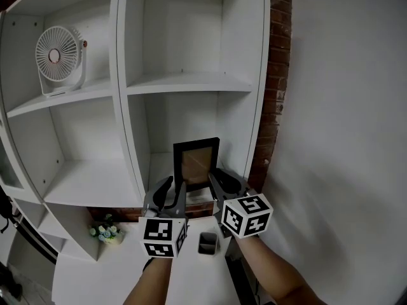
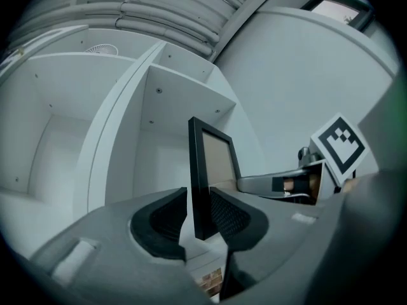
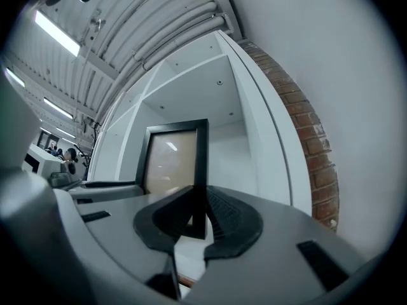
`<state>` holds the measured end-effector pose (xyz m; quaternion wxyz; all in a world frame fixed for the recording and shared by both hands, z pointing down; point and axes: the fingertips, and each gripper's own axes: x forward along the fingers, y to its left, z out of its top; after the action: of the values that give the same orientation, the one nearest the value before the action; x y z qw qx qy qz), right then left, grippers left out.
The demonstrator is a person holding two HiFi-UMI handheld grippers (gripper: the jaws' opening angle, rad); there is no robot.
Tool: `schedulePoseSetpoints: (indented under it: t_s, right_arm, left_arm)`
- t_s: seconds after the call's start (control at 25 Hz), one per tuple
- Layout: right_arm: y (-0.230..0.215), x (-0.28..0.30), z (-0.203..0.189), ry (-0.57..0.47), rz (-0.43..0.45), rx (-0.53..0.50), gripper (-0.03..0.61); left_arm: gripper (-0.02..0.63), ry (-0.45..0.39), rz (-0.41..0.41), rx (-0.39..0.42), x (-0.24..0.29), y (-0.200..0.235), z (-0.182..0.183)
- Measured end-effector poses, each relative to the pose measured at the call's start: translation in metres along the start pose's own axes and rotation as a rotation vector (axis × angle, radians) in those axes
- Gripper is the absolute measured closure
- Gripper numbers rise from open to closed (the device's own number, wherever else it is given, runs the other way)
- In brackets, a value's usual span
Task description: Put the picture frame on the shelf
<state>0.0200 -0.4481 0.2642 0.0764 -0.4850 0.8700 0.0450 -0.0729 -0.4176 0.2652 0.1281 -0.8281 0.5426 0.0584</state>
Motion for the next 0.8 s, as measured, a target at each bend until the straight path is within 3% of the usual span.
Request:
schedulePoseSetpoints:
  t_s: [0.4,0.8]
  right_arm:
    - [0.002,-0.005,0.012,0.016,-0.049,-0.069,0.505]
    - [0.003,0.0,0.027,0.037,-0.072,-0.074,0.505]
  left_arm:
    - [0.515,0.02,0.068,0.055,0.002,0.0,0.012]
    - [0.522,0.141,0.133,0.033,0.016,0.01,0.025]
